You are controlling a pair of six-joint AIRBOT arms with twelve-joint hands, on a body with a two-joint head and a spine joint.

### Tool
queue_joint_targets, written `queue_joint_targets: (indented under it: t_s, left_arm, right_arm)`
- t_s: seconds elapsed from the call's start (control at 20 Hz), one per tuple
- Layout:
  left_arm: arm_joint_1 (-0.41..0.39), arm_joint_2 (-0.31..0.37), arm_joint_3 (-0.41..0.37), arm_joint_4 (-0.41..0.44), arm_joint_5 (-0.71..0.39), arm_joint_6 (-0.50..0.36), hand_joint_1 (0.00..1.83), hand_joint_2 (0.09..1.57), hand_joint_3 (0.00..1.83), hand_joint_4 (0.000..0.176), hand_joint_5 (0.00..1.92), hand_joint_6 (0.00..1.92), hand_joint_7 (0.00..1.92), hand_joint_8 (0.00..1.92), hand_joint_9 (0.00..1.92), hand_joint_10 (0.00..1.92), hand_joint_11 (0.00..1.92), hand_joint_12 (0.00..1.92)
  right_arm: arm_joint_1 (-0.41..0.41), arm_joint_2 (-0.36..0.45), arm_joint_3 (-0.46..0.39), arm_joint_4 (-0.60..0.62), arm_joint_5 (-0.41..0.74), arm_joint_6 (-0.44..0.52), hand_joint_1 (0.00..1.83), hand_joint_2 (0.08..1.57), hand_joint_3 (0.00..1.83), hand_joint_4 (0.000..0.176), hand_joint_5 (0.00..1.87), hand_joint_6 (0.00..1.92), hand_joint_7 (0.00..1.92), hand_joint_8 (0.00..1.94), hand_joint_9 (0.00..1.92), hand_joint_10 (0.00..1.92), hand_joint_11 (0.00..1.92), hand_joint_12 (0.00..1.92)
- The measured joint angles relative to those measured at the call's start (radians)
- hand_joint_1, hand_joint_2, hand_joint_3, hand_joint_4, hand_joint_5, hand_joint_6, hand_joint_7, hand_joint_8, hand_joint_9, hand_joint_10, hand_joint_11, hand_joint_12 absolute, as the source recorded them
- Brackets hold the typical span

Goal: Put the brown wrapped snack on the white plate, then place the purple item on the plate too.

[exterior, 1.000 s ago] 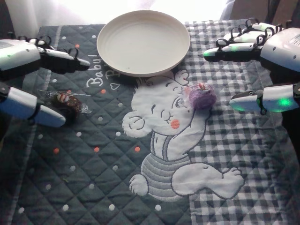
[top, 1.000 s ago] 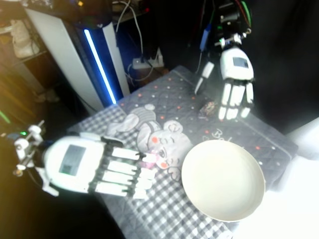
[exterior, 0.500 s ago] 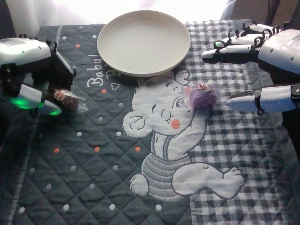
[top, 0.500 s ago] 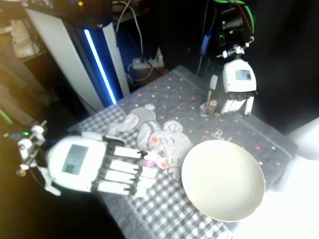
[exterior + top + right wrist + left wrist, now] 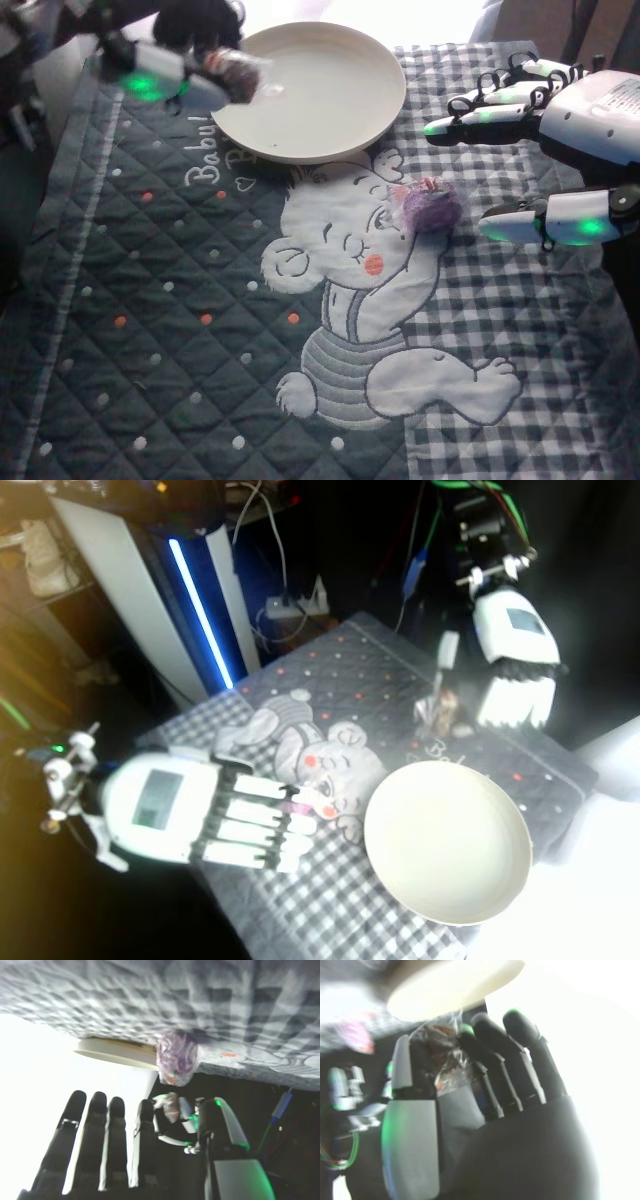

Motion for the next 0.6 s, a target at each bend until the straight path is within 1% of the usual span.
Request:
queue_joint_targets:
  t_s: [0.05, 0.1, 0.15, 0.2, 0.25, 0.3, 0.35, 0.4, 0.45, 0.5, 0.55, 0.6]
  left_arm:
    - [-0.003, -0.007, 0.009, 0.0, 0.004, 0.0, 0.93, 1.02, 0.0, 0.007, 0.86, 0.65, 0.85, 0.97, 0.77, 1.32, 0.56, 1.66]
    - [-0.016, -0.044, 0.05, 0.002, 0.025, 0.0, 0.9, 0.95, 0.0, 0.0, 0.9, 0.37, 0.95, 0.67, 0.82, 1.11, 0.57, 1.56]
    - [-0.017, -0.06, 0.069, 0.002, 0.038, 0.0, 0.83, 0.88, 0.0, 0.0, 0.92, 0.16, 0.97, 0.42, 0.8, 0.96, 0.5, 1.52]
    - [-0.017, -0.071, 0.078, 0.003, 0.06, 0.0, 0.79, 0.86, 0.0, 0.003, 0.91, 0.06, 0.99, 0.3, 0.76, 1.01, 0.44, 1.58]
    - [-0.015, -0.074, 0.078, 0.004, 0.087, -0.002, 0.72, 0.87, 0.0, 0.034, 0.84, 0.01, 0.9, 0.27, 0.62, 1.12, 0.34, 1.65]
    - [-0.007, -0.067, 0.068, 0.003, 0.083, -0.009, 0.67, 0.88, 0.0, 0.051, 0.76, 0.0, 0.84, 0.29, 0.55, 1.21, 0.34, 1.7]
    - [0.0, -0.049, 0.053, 0.002, 0.069, -0.022, 0.7, 0.9, 0.0, 0.054, 0.73, 0.0, 0.79, 0.24, 0.54, 0.97, 0.31, 1.56]
    - [0.016, -0.021, 0.029, -0.001, 0.04, -0.038, 0.71, 0.92, 0.0, 0.05, 0.7, 0.0, 0.76, 0.13, 0.58, 0.62, 0.26, 1.35]
    - [0.037, 0.013, 0.002, -0.004, 0.018, -0.041, 0.72, 0.92, 0.0, 0.048, 0.7, 0.0, 0.76, 0.07, 0.62, 0.34, 0.25, 1.05]
    - [0.056, 0.038, -0.027, -0.013, 0.0, -0.041, 0.68, 0.92, 0.0, 0.045, 0.7, 0.0, 0.76, 0.03, 0.66, 0.15, 0.24, 0.95]
    - [0.084, 0.073, -0.062, -0.015, -0.025, -0.055, 0.71, 0.93, 0.0, 0.037, 0.71, 0.0, 0.75, 0.01, 0.68, 0.11, 0.14, 1.17]
    - [0.108, 0.101, -0.087, -0.014, -0.052, -0.071, 0.71, 0.94, 0.0, 0.031, 0.71, 0.0, 0.71, 0.01, 0.65, 0.07, 0.03, 1.35]
  right_arm:
    - [0.0, -0.002, 0.001, -0.001, 0.0, 0.0, 0.63, 1.1, 0.0, 0.115, 0.37, 0.0, 0.3, 0.0, 0.29, 0.0, 0.0, 0.84]
    - [0.0, -0.008, 0.003, -0.01, 0.001, 0.01, 0.61, 1.1, 0.0, 0.122, 0.36, 0.0, 0.29, 0.0, 0.28, 0.0, 0.0, 0.81]
    - [0.0, -0.014, 0.006, -0.016, 0.001, 0.014, 0.61, 1.11, 0.0, 0.12, 0.35, 0.0, 0.28, 0.0, 0.27, 0.0, 0.0, 0.78]
    - [0.0, -0.019, 0.006, -0.021, 0.0, 0.019, 0.63, 1.1, 0.0, 0.117, 0.35, 0.0, 0.28, 0.0, 0.28, 0.0, 0.0, 0.76]
    - [0.0, -0.024, 0.01, -0.03, -0.001, 0.021, 0.62, 1.09, 0.0, 0.132, 0.34, 0.0, 0.28, 0.0, 0.28, 0.0, 0.0, 0.76]
    - [0.0, -0.024, 0.01, -0.03, 0.0, 0.027, 0.64, 1.08, 0.0, 0.138, 0.35, 0.0, 0.29, 0.0, 0.29, 0.01, 0.0, 0.76]
    - [0.0, -0.024, 0.01, -0.03, 0.003, 0.029, 0.68, 1.07, 0.0, 0.131, 0.38, 0.01, 0.32, 0.01, 0.32, 0.01, 0.0, 0.85]
    - [0.0, -0.024, 0.011, -0.03, 0.008, 0.036, 0.71, 1.06, 0.0, 0.131, 0.4, 0.01, 0.33, 0.01, 0.32, 0.01, 0.0, 0.86]
    - [0.0, -0.024, 0.012, -0.031, 0.008, 0.037, 0.71, 1.08, 0.0, 0.128, 0.39, 0.0, 0.33, 0.0, 0.32, 0.0, 0.0, 0.83]
    - [0.0, -0.024, 0.012, -0.031, 0.009, 0.038, 0.68, 1.08, 0.0, 0.134, 0.39, 0.0, 0.35, 0.0, 0.34, 0.01, 0.0, 0.89]
    - [0.0, -0.024, 0.012, -0.03, 0.012, 0.039, 0.68, 1.08, 0.0, 0.135, 0.38, 0.0, 0.36, 0.0, 0.34, 0.0, 0.0, 0.92]
    - [0.0, -0.024, 0.013, -0.029, 0.016, 0.041, 0.66, 1.07, 0.0, 0.145, 0.37, 0.0, 0.35, 0.0, 0.34, 0.0, 0.0, 0.95]
